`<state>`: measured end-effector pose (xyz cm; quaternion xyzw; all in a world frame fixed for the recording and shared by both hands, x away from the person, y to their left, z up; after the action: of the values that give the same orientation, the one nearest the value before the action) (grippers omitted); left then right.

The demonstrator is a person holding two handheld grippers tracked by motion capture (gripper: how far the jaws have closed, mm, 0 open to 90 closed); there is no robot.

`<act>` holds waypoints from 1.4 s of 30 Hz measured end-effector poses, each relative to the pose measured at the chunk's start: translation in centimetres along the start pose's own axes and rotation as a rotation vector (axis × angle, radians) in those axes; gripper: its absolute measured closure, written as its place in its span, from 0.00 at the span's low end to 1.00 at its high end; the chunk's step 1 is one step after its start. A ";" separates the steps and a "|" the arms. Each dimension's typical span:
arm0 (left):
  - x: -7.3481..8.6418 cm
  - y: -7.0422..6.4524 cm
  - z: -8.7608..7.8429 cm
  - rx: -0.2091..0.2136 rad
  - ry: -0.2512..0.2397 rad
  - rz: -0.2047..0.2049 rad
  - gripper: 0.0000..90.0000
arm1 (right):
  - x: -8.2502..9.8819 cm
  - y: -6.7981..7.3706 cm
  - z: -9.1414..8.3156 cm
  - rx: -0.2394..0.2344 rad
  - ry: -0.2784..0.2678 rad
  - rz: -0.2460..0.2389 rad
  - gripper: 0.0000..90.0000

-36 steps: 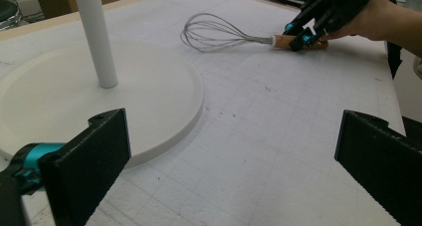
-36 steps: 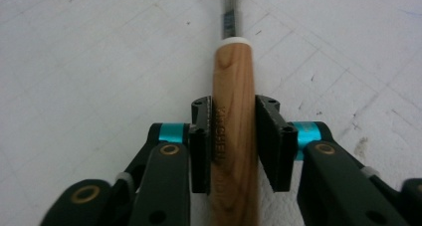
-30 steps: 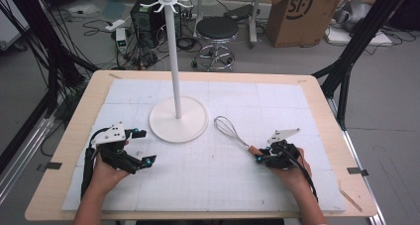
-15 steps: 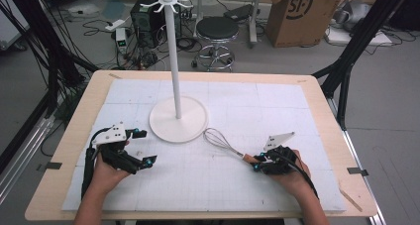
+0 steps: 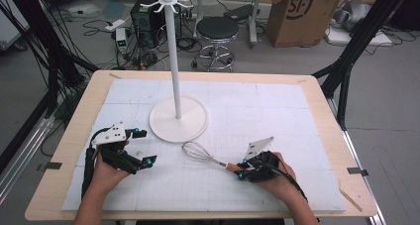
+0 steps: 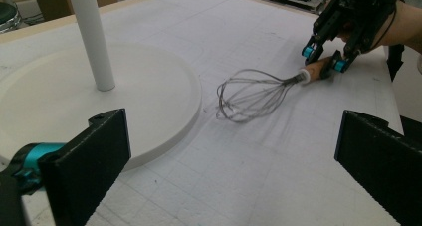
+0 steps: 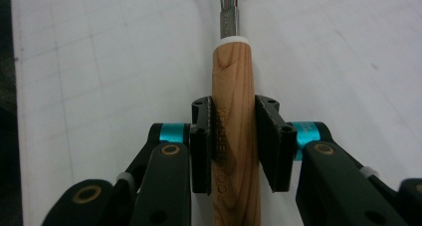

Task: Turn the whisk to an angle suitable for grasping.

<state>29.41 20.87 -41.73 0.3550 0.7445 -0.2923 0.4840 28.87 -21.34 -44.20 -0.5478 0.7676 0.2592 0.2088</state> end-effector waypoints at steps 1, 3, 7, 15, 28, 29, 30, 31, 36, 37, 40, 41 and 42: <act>0.0 0.0 0.0 -0.001 0.000 0.001 0.02 | 0.0 0.0 0.0 0.000 0.000 0.000 0.78; 0.0 0.0 0.0 -0.001 0.002 0.005 0.02 | -0.9 0.5 0.8 -0.015 0.007 -0.024 0.78; -0.1 -0.1 0.1 0.000 0.005 0.009 0.02 | -2.8 1.3 2.5 -0.048 0.008 -0.070 0.78; 0.0 -0.1 0.0 0.002 0.006 0.011 0.02 | -4.4 1.7 4.0 -0.062 0.001 -0.115 0.76; 0.1 0.0 0.0 -0.001 0.008 0.005 0.02 | 0.1 1.1 0.7 -0.053 -0.063 0.022 0.66; 0.1 -0.1 0.0 -0.003 0.010 0.006 0.02 | 0.7 1.2 0.5 -0.057 -0.080 0.022 0.71; 0.1 -0.1 0.1 -0.002 0.009 0.008 0.02 | 0.7 1.2 0.5 -0.057 -0.080 0.022 0.71; 0.0 -0.1 0.1 -0.002 0.008 0.006 0.02 | 0.8 1.3 0.5 -0.049 -0.078 0.012 0.78; -0.1 -0.3 0.1 0.000 0.004 0.014 0.02 | -0.2 1.6 1.2 -0.059 -0.051 -0.039 0.80; -0.2 -0.4 0.1 0.002 0.004 0.013 0.02 | -0.5 1.7 1.3 -0.056 -0.041 -0.050 0.80; -0.2 -0.4 0.1 0.003 0.004 0.012 0.02 | -1.3 1.9 1.9 -0.060 -0.031 -0.072 0.80; -0.2 -0.4 0.1 0.003 0.003 0.014 0.02 | -1.7 2.0 2.2 -0.060 -0.028 -0.080 0.80; -0.2 -0.4 0.1 0.004 0.003 0.017 0.02 | -2.0 2.0 2.4 -0.062 -0.026 -0.090 0.80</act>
<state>29.21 20.51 -41.57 0.3628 0.7415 -0.2893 0.4845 27.69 -17.82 -44.56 -0.5846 0.7309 0.2803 0.2133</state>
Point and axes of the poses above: each handheld gripper's, and its own axes: z roughly forward along the jaws, x roughly out of its underside, y roughly to its left, the point moved 1 cm from there along z, roughly forward along the jaws, and after that the axes turned 7 degrees about -x, right-handed, at the moved point
